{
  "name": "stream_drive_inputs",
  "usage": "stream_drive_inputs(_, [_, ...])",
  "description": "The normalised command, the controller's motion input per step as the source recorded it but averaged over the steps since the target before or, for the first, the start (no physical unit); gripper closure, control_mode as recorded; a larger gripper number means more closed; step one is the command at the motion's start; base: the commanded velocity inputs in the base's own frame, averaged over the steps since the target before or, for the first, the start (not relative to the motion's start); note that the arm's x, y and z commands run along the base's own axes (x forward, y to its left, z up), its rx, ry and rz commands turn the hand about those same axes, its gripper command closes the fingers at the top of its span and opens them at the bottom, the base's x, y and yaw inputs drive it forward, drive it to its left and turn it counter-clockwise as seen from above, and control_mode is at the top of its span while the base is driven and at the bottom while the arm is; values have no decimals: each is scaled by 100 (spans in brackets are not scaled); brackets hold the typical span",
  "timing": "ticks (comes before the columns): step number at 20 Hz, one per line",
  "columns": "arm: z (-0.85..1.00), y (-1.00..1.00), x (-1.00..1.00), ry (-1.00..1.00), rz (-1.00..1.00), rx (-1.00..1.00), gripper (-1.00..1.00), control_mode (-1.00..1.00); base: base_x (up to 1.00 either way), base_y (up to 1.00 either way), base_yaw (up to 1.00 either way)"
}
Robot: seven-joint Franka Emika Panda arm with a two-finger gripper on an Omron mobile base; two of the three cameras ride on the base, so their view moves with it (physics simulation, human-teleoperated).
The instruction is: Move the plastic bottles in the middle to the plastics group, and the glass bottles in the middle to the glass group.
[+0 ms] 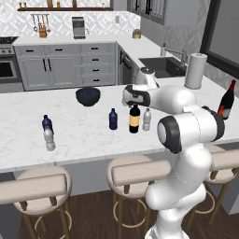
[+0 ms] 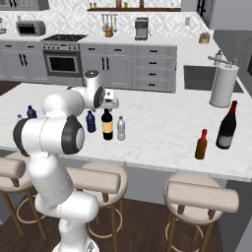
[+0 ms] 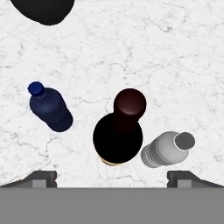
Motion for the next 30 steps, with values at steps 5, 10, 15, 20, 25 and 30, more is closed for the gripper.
stream_drive_inputs(5, [-19, 0, 8, 0, 0, 0, -100, -100, 0, 0, 0])
stream_drive_inputs(10, [-23, 0, 17, 0, 0, 0, -100, -100, 0, 0, 0])
stream_drive_inputs(15, [-17, 0, 23, 0, 0, 0, -100, -100, 0, 0, 0])
stream_drive_inputs(20, [-12, -1, 15, 0, 0, 0, -100, -100, 0, 0, 0])
stream_drive_inputs(25, [-1, -6, 2, 0, 0, 0, -100, -100, 0, 0, 0])
stream_drive_inputs(30, [-11, -1, 0, 0, 0, 0, -100, -100, 0, 0, 0])
